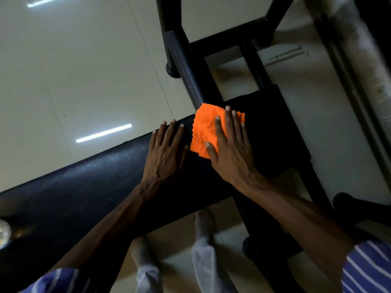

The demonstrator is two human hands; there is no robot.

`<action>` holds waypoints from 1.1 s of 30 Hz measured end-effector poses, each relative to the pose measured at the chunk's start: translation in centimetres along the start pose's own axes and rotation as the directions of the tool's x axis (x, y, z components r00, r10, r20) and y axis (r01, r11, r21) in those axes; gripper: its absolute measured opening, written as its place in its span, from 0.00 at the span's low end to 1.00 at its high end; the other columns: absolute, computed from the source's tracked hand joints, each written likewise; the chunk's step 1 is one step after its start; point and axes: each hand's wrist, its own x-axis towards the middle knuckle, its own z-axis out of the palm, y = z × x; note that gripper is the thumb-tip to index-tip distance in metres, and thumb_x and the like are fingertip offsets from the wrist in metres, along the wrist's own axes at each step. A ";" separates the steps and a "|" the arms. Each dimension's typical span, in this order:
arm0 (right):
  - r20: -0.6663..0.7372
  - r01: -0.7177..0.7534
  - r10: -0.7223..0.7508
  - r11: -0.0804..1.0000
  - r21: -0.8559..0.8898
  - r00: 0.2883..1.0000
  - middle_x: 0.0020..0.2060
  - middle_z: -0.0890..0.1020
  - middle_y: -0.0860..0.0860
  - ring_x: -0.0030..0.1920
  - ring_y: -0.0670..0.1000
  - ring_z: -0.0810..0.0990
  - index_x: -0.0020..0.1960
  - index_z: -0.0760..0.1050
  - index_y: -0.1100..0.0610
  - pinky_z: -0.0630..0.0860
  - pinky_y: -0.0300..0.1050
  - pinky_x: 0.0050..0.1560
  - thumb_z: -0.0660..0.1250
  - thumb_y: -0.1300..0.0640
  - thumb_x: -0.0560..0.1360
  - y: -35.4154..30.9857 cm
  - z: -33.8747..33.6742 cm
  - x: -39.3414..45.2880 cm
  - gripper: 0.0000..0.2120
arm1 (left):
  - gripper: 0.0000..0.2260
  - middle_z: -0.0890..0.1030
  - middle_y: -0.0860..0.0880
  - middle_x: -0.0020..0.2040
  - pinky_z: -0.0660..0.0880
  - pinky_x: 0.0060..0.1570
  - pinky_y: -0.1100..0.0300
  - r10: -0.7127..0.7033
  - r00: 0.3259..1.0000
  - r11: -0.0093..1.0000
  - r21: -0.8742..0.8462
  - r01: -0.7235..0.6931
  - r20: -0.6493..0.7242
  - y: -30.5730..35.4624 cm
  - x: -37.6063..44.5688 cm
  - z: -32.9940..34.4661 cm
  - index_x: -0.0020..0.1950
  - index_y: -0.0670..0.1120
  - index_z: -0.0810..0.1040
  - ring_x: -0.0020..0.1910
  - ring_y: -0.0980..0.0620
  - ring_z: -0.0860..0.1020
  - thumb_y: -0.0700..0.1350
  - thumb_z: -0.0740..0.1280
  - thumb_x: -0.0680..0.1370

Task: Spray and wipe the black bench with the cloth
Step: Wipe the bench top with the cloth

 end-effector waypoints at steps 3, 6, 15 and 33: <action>-0.010 0.088 -0.088 0.996 0.025 0.996 0.86 0.46 0.60 0.86 0.63 0.44 0.86 0.51 0.57 0.47 0.65 0.85 0.55 0.42 0.86 0.1 0.1 1.0 0.35 | 0.27 0.59 0.40 0.83 0.51 0.82 0.40 -0.015 1.000 1.000 -0.004 0.015 0.017 0.5 0.2 0.1 0.82 0.44 0.62 0.83 0.38 0.54 0.53 0.57 0.85; -0.019 0.235 -0.235 0.972 0.012 0.972 0.87 0.49 0.56 0.87 0.61 0.46 0.86 0.53 0.49 0.47 0.67 0.84 0.54 0.43 0.87 0.0 0.9 2.5 0.30 | 0.26 0.59 0.40 0.83 0.51 0.82 0.41 -0.030 0.999 1.000 -0.005 0.030 0.014 0.7 0.0 0.6 0.82 0.44 0.63 0.83 0.38 0.55 0.50 0.61 0.85; -0.138 -0.078 0.087 0.995 0.064 0.987 0.86 0.56 0.56 0.86 0.59 0.52 0.85 0.60 0.50 0.49 0.63 0.85 0.50 0.40 0.86 3.1 0.2 6.8 0.30 | 0.26 0.58 0.42 0.84 0.51 0.82 0.41 0.007 0.999 1.000 0.017 -0.006 -0.036 1.6 0.1 1.4 0.83 0.45 0.61 0.83 0.40 0.55 0.51 0.60 0.86; -0.163 -0.151 0.175 0.977 0.150 0.971 0.86 0.53 0.57 0.87 0.57 0.49 0.86 0.55 0.51 0.51 0.62 0.85 0.52 0.46 0.89 6.9 1.4 -3.8 0.28 | 0.27 0.56 0.42 0.84 0.50 0.82 0.41 0.228 0.972 0.971 0.061 -0.231 0.060 6.9 4.5 2.3 0.83 0.46 0.59 0.84 0.39 0.52 0.53 0.57 0.86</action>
